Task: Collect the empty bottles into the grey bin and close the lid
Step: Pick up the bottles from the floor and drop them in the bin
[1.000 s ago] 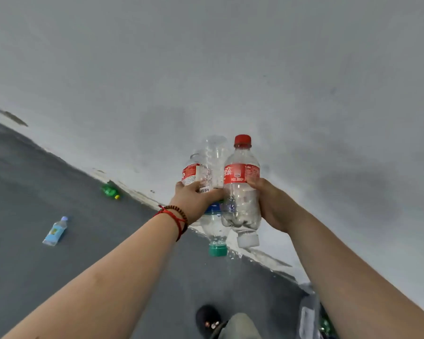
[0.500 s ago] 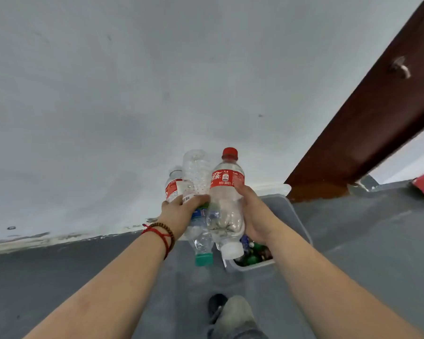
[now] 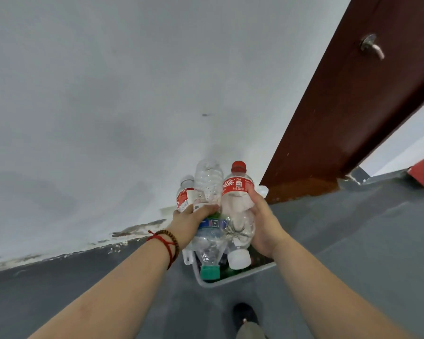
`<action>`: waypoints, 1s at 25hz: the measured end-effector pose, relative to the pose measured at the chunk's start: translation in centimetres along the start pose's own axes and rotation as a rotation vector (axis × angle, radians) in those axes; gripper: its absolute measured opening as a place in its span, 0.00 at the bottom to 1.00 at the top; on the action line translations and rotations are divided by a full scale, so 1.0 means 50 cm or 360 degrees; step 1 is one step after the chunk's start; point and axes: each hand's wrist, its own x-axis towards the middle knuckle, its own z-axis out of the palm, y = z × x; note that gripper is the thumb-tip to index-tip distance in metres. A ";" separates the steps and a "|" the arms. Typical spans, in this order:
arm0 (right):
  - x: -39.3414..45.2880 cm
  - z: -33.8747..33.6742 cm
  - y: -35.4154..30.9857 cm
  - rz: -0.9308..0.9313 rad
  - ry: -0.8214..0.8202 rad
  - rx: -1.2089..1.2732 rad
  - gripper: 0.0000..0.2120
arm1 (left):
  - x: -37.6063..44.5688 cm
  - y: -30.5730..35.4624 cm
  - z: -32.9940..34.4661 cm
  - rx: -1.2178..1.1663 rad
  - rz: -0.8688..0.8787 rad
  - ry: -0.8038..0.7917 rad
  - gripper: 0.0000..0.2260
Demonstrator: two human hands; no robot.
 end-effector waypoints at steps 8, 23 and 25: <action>0.155 -0.312 -0.156 0.0265 0.0138 -0.0310 0.33 | 0.256 0.008 0.288 -0.0360 -0.0393 0.0034 0.46; 0.600 -0.598 0.195 0.0859 0.0289 -0.0193 0.37 | 0.693 -0.410 0.272 -0.0320 -0.0979 0.0143 0.45; 0.636 -0.638 0.259 0.0916 0.0306 -0.0164 0.36 | 0.734 -0.476 0.270 0.0006 -0.0993 0.0158 0.43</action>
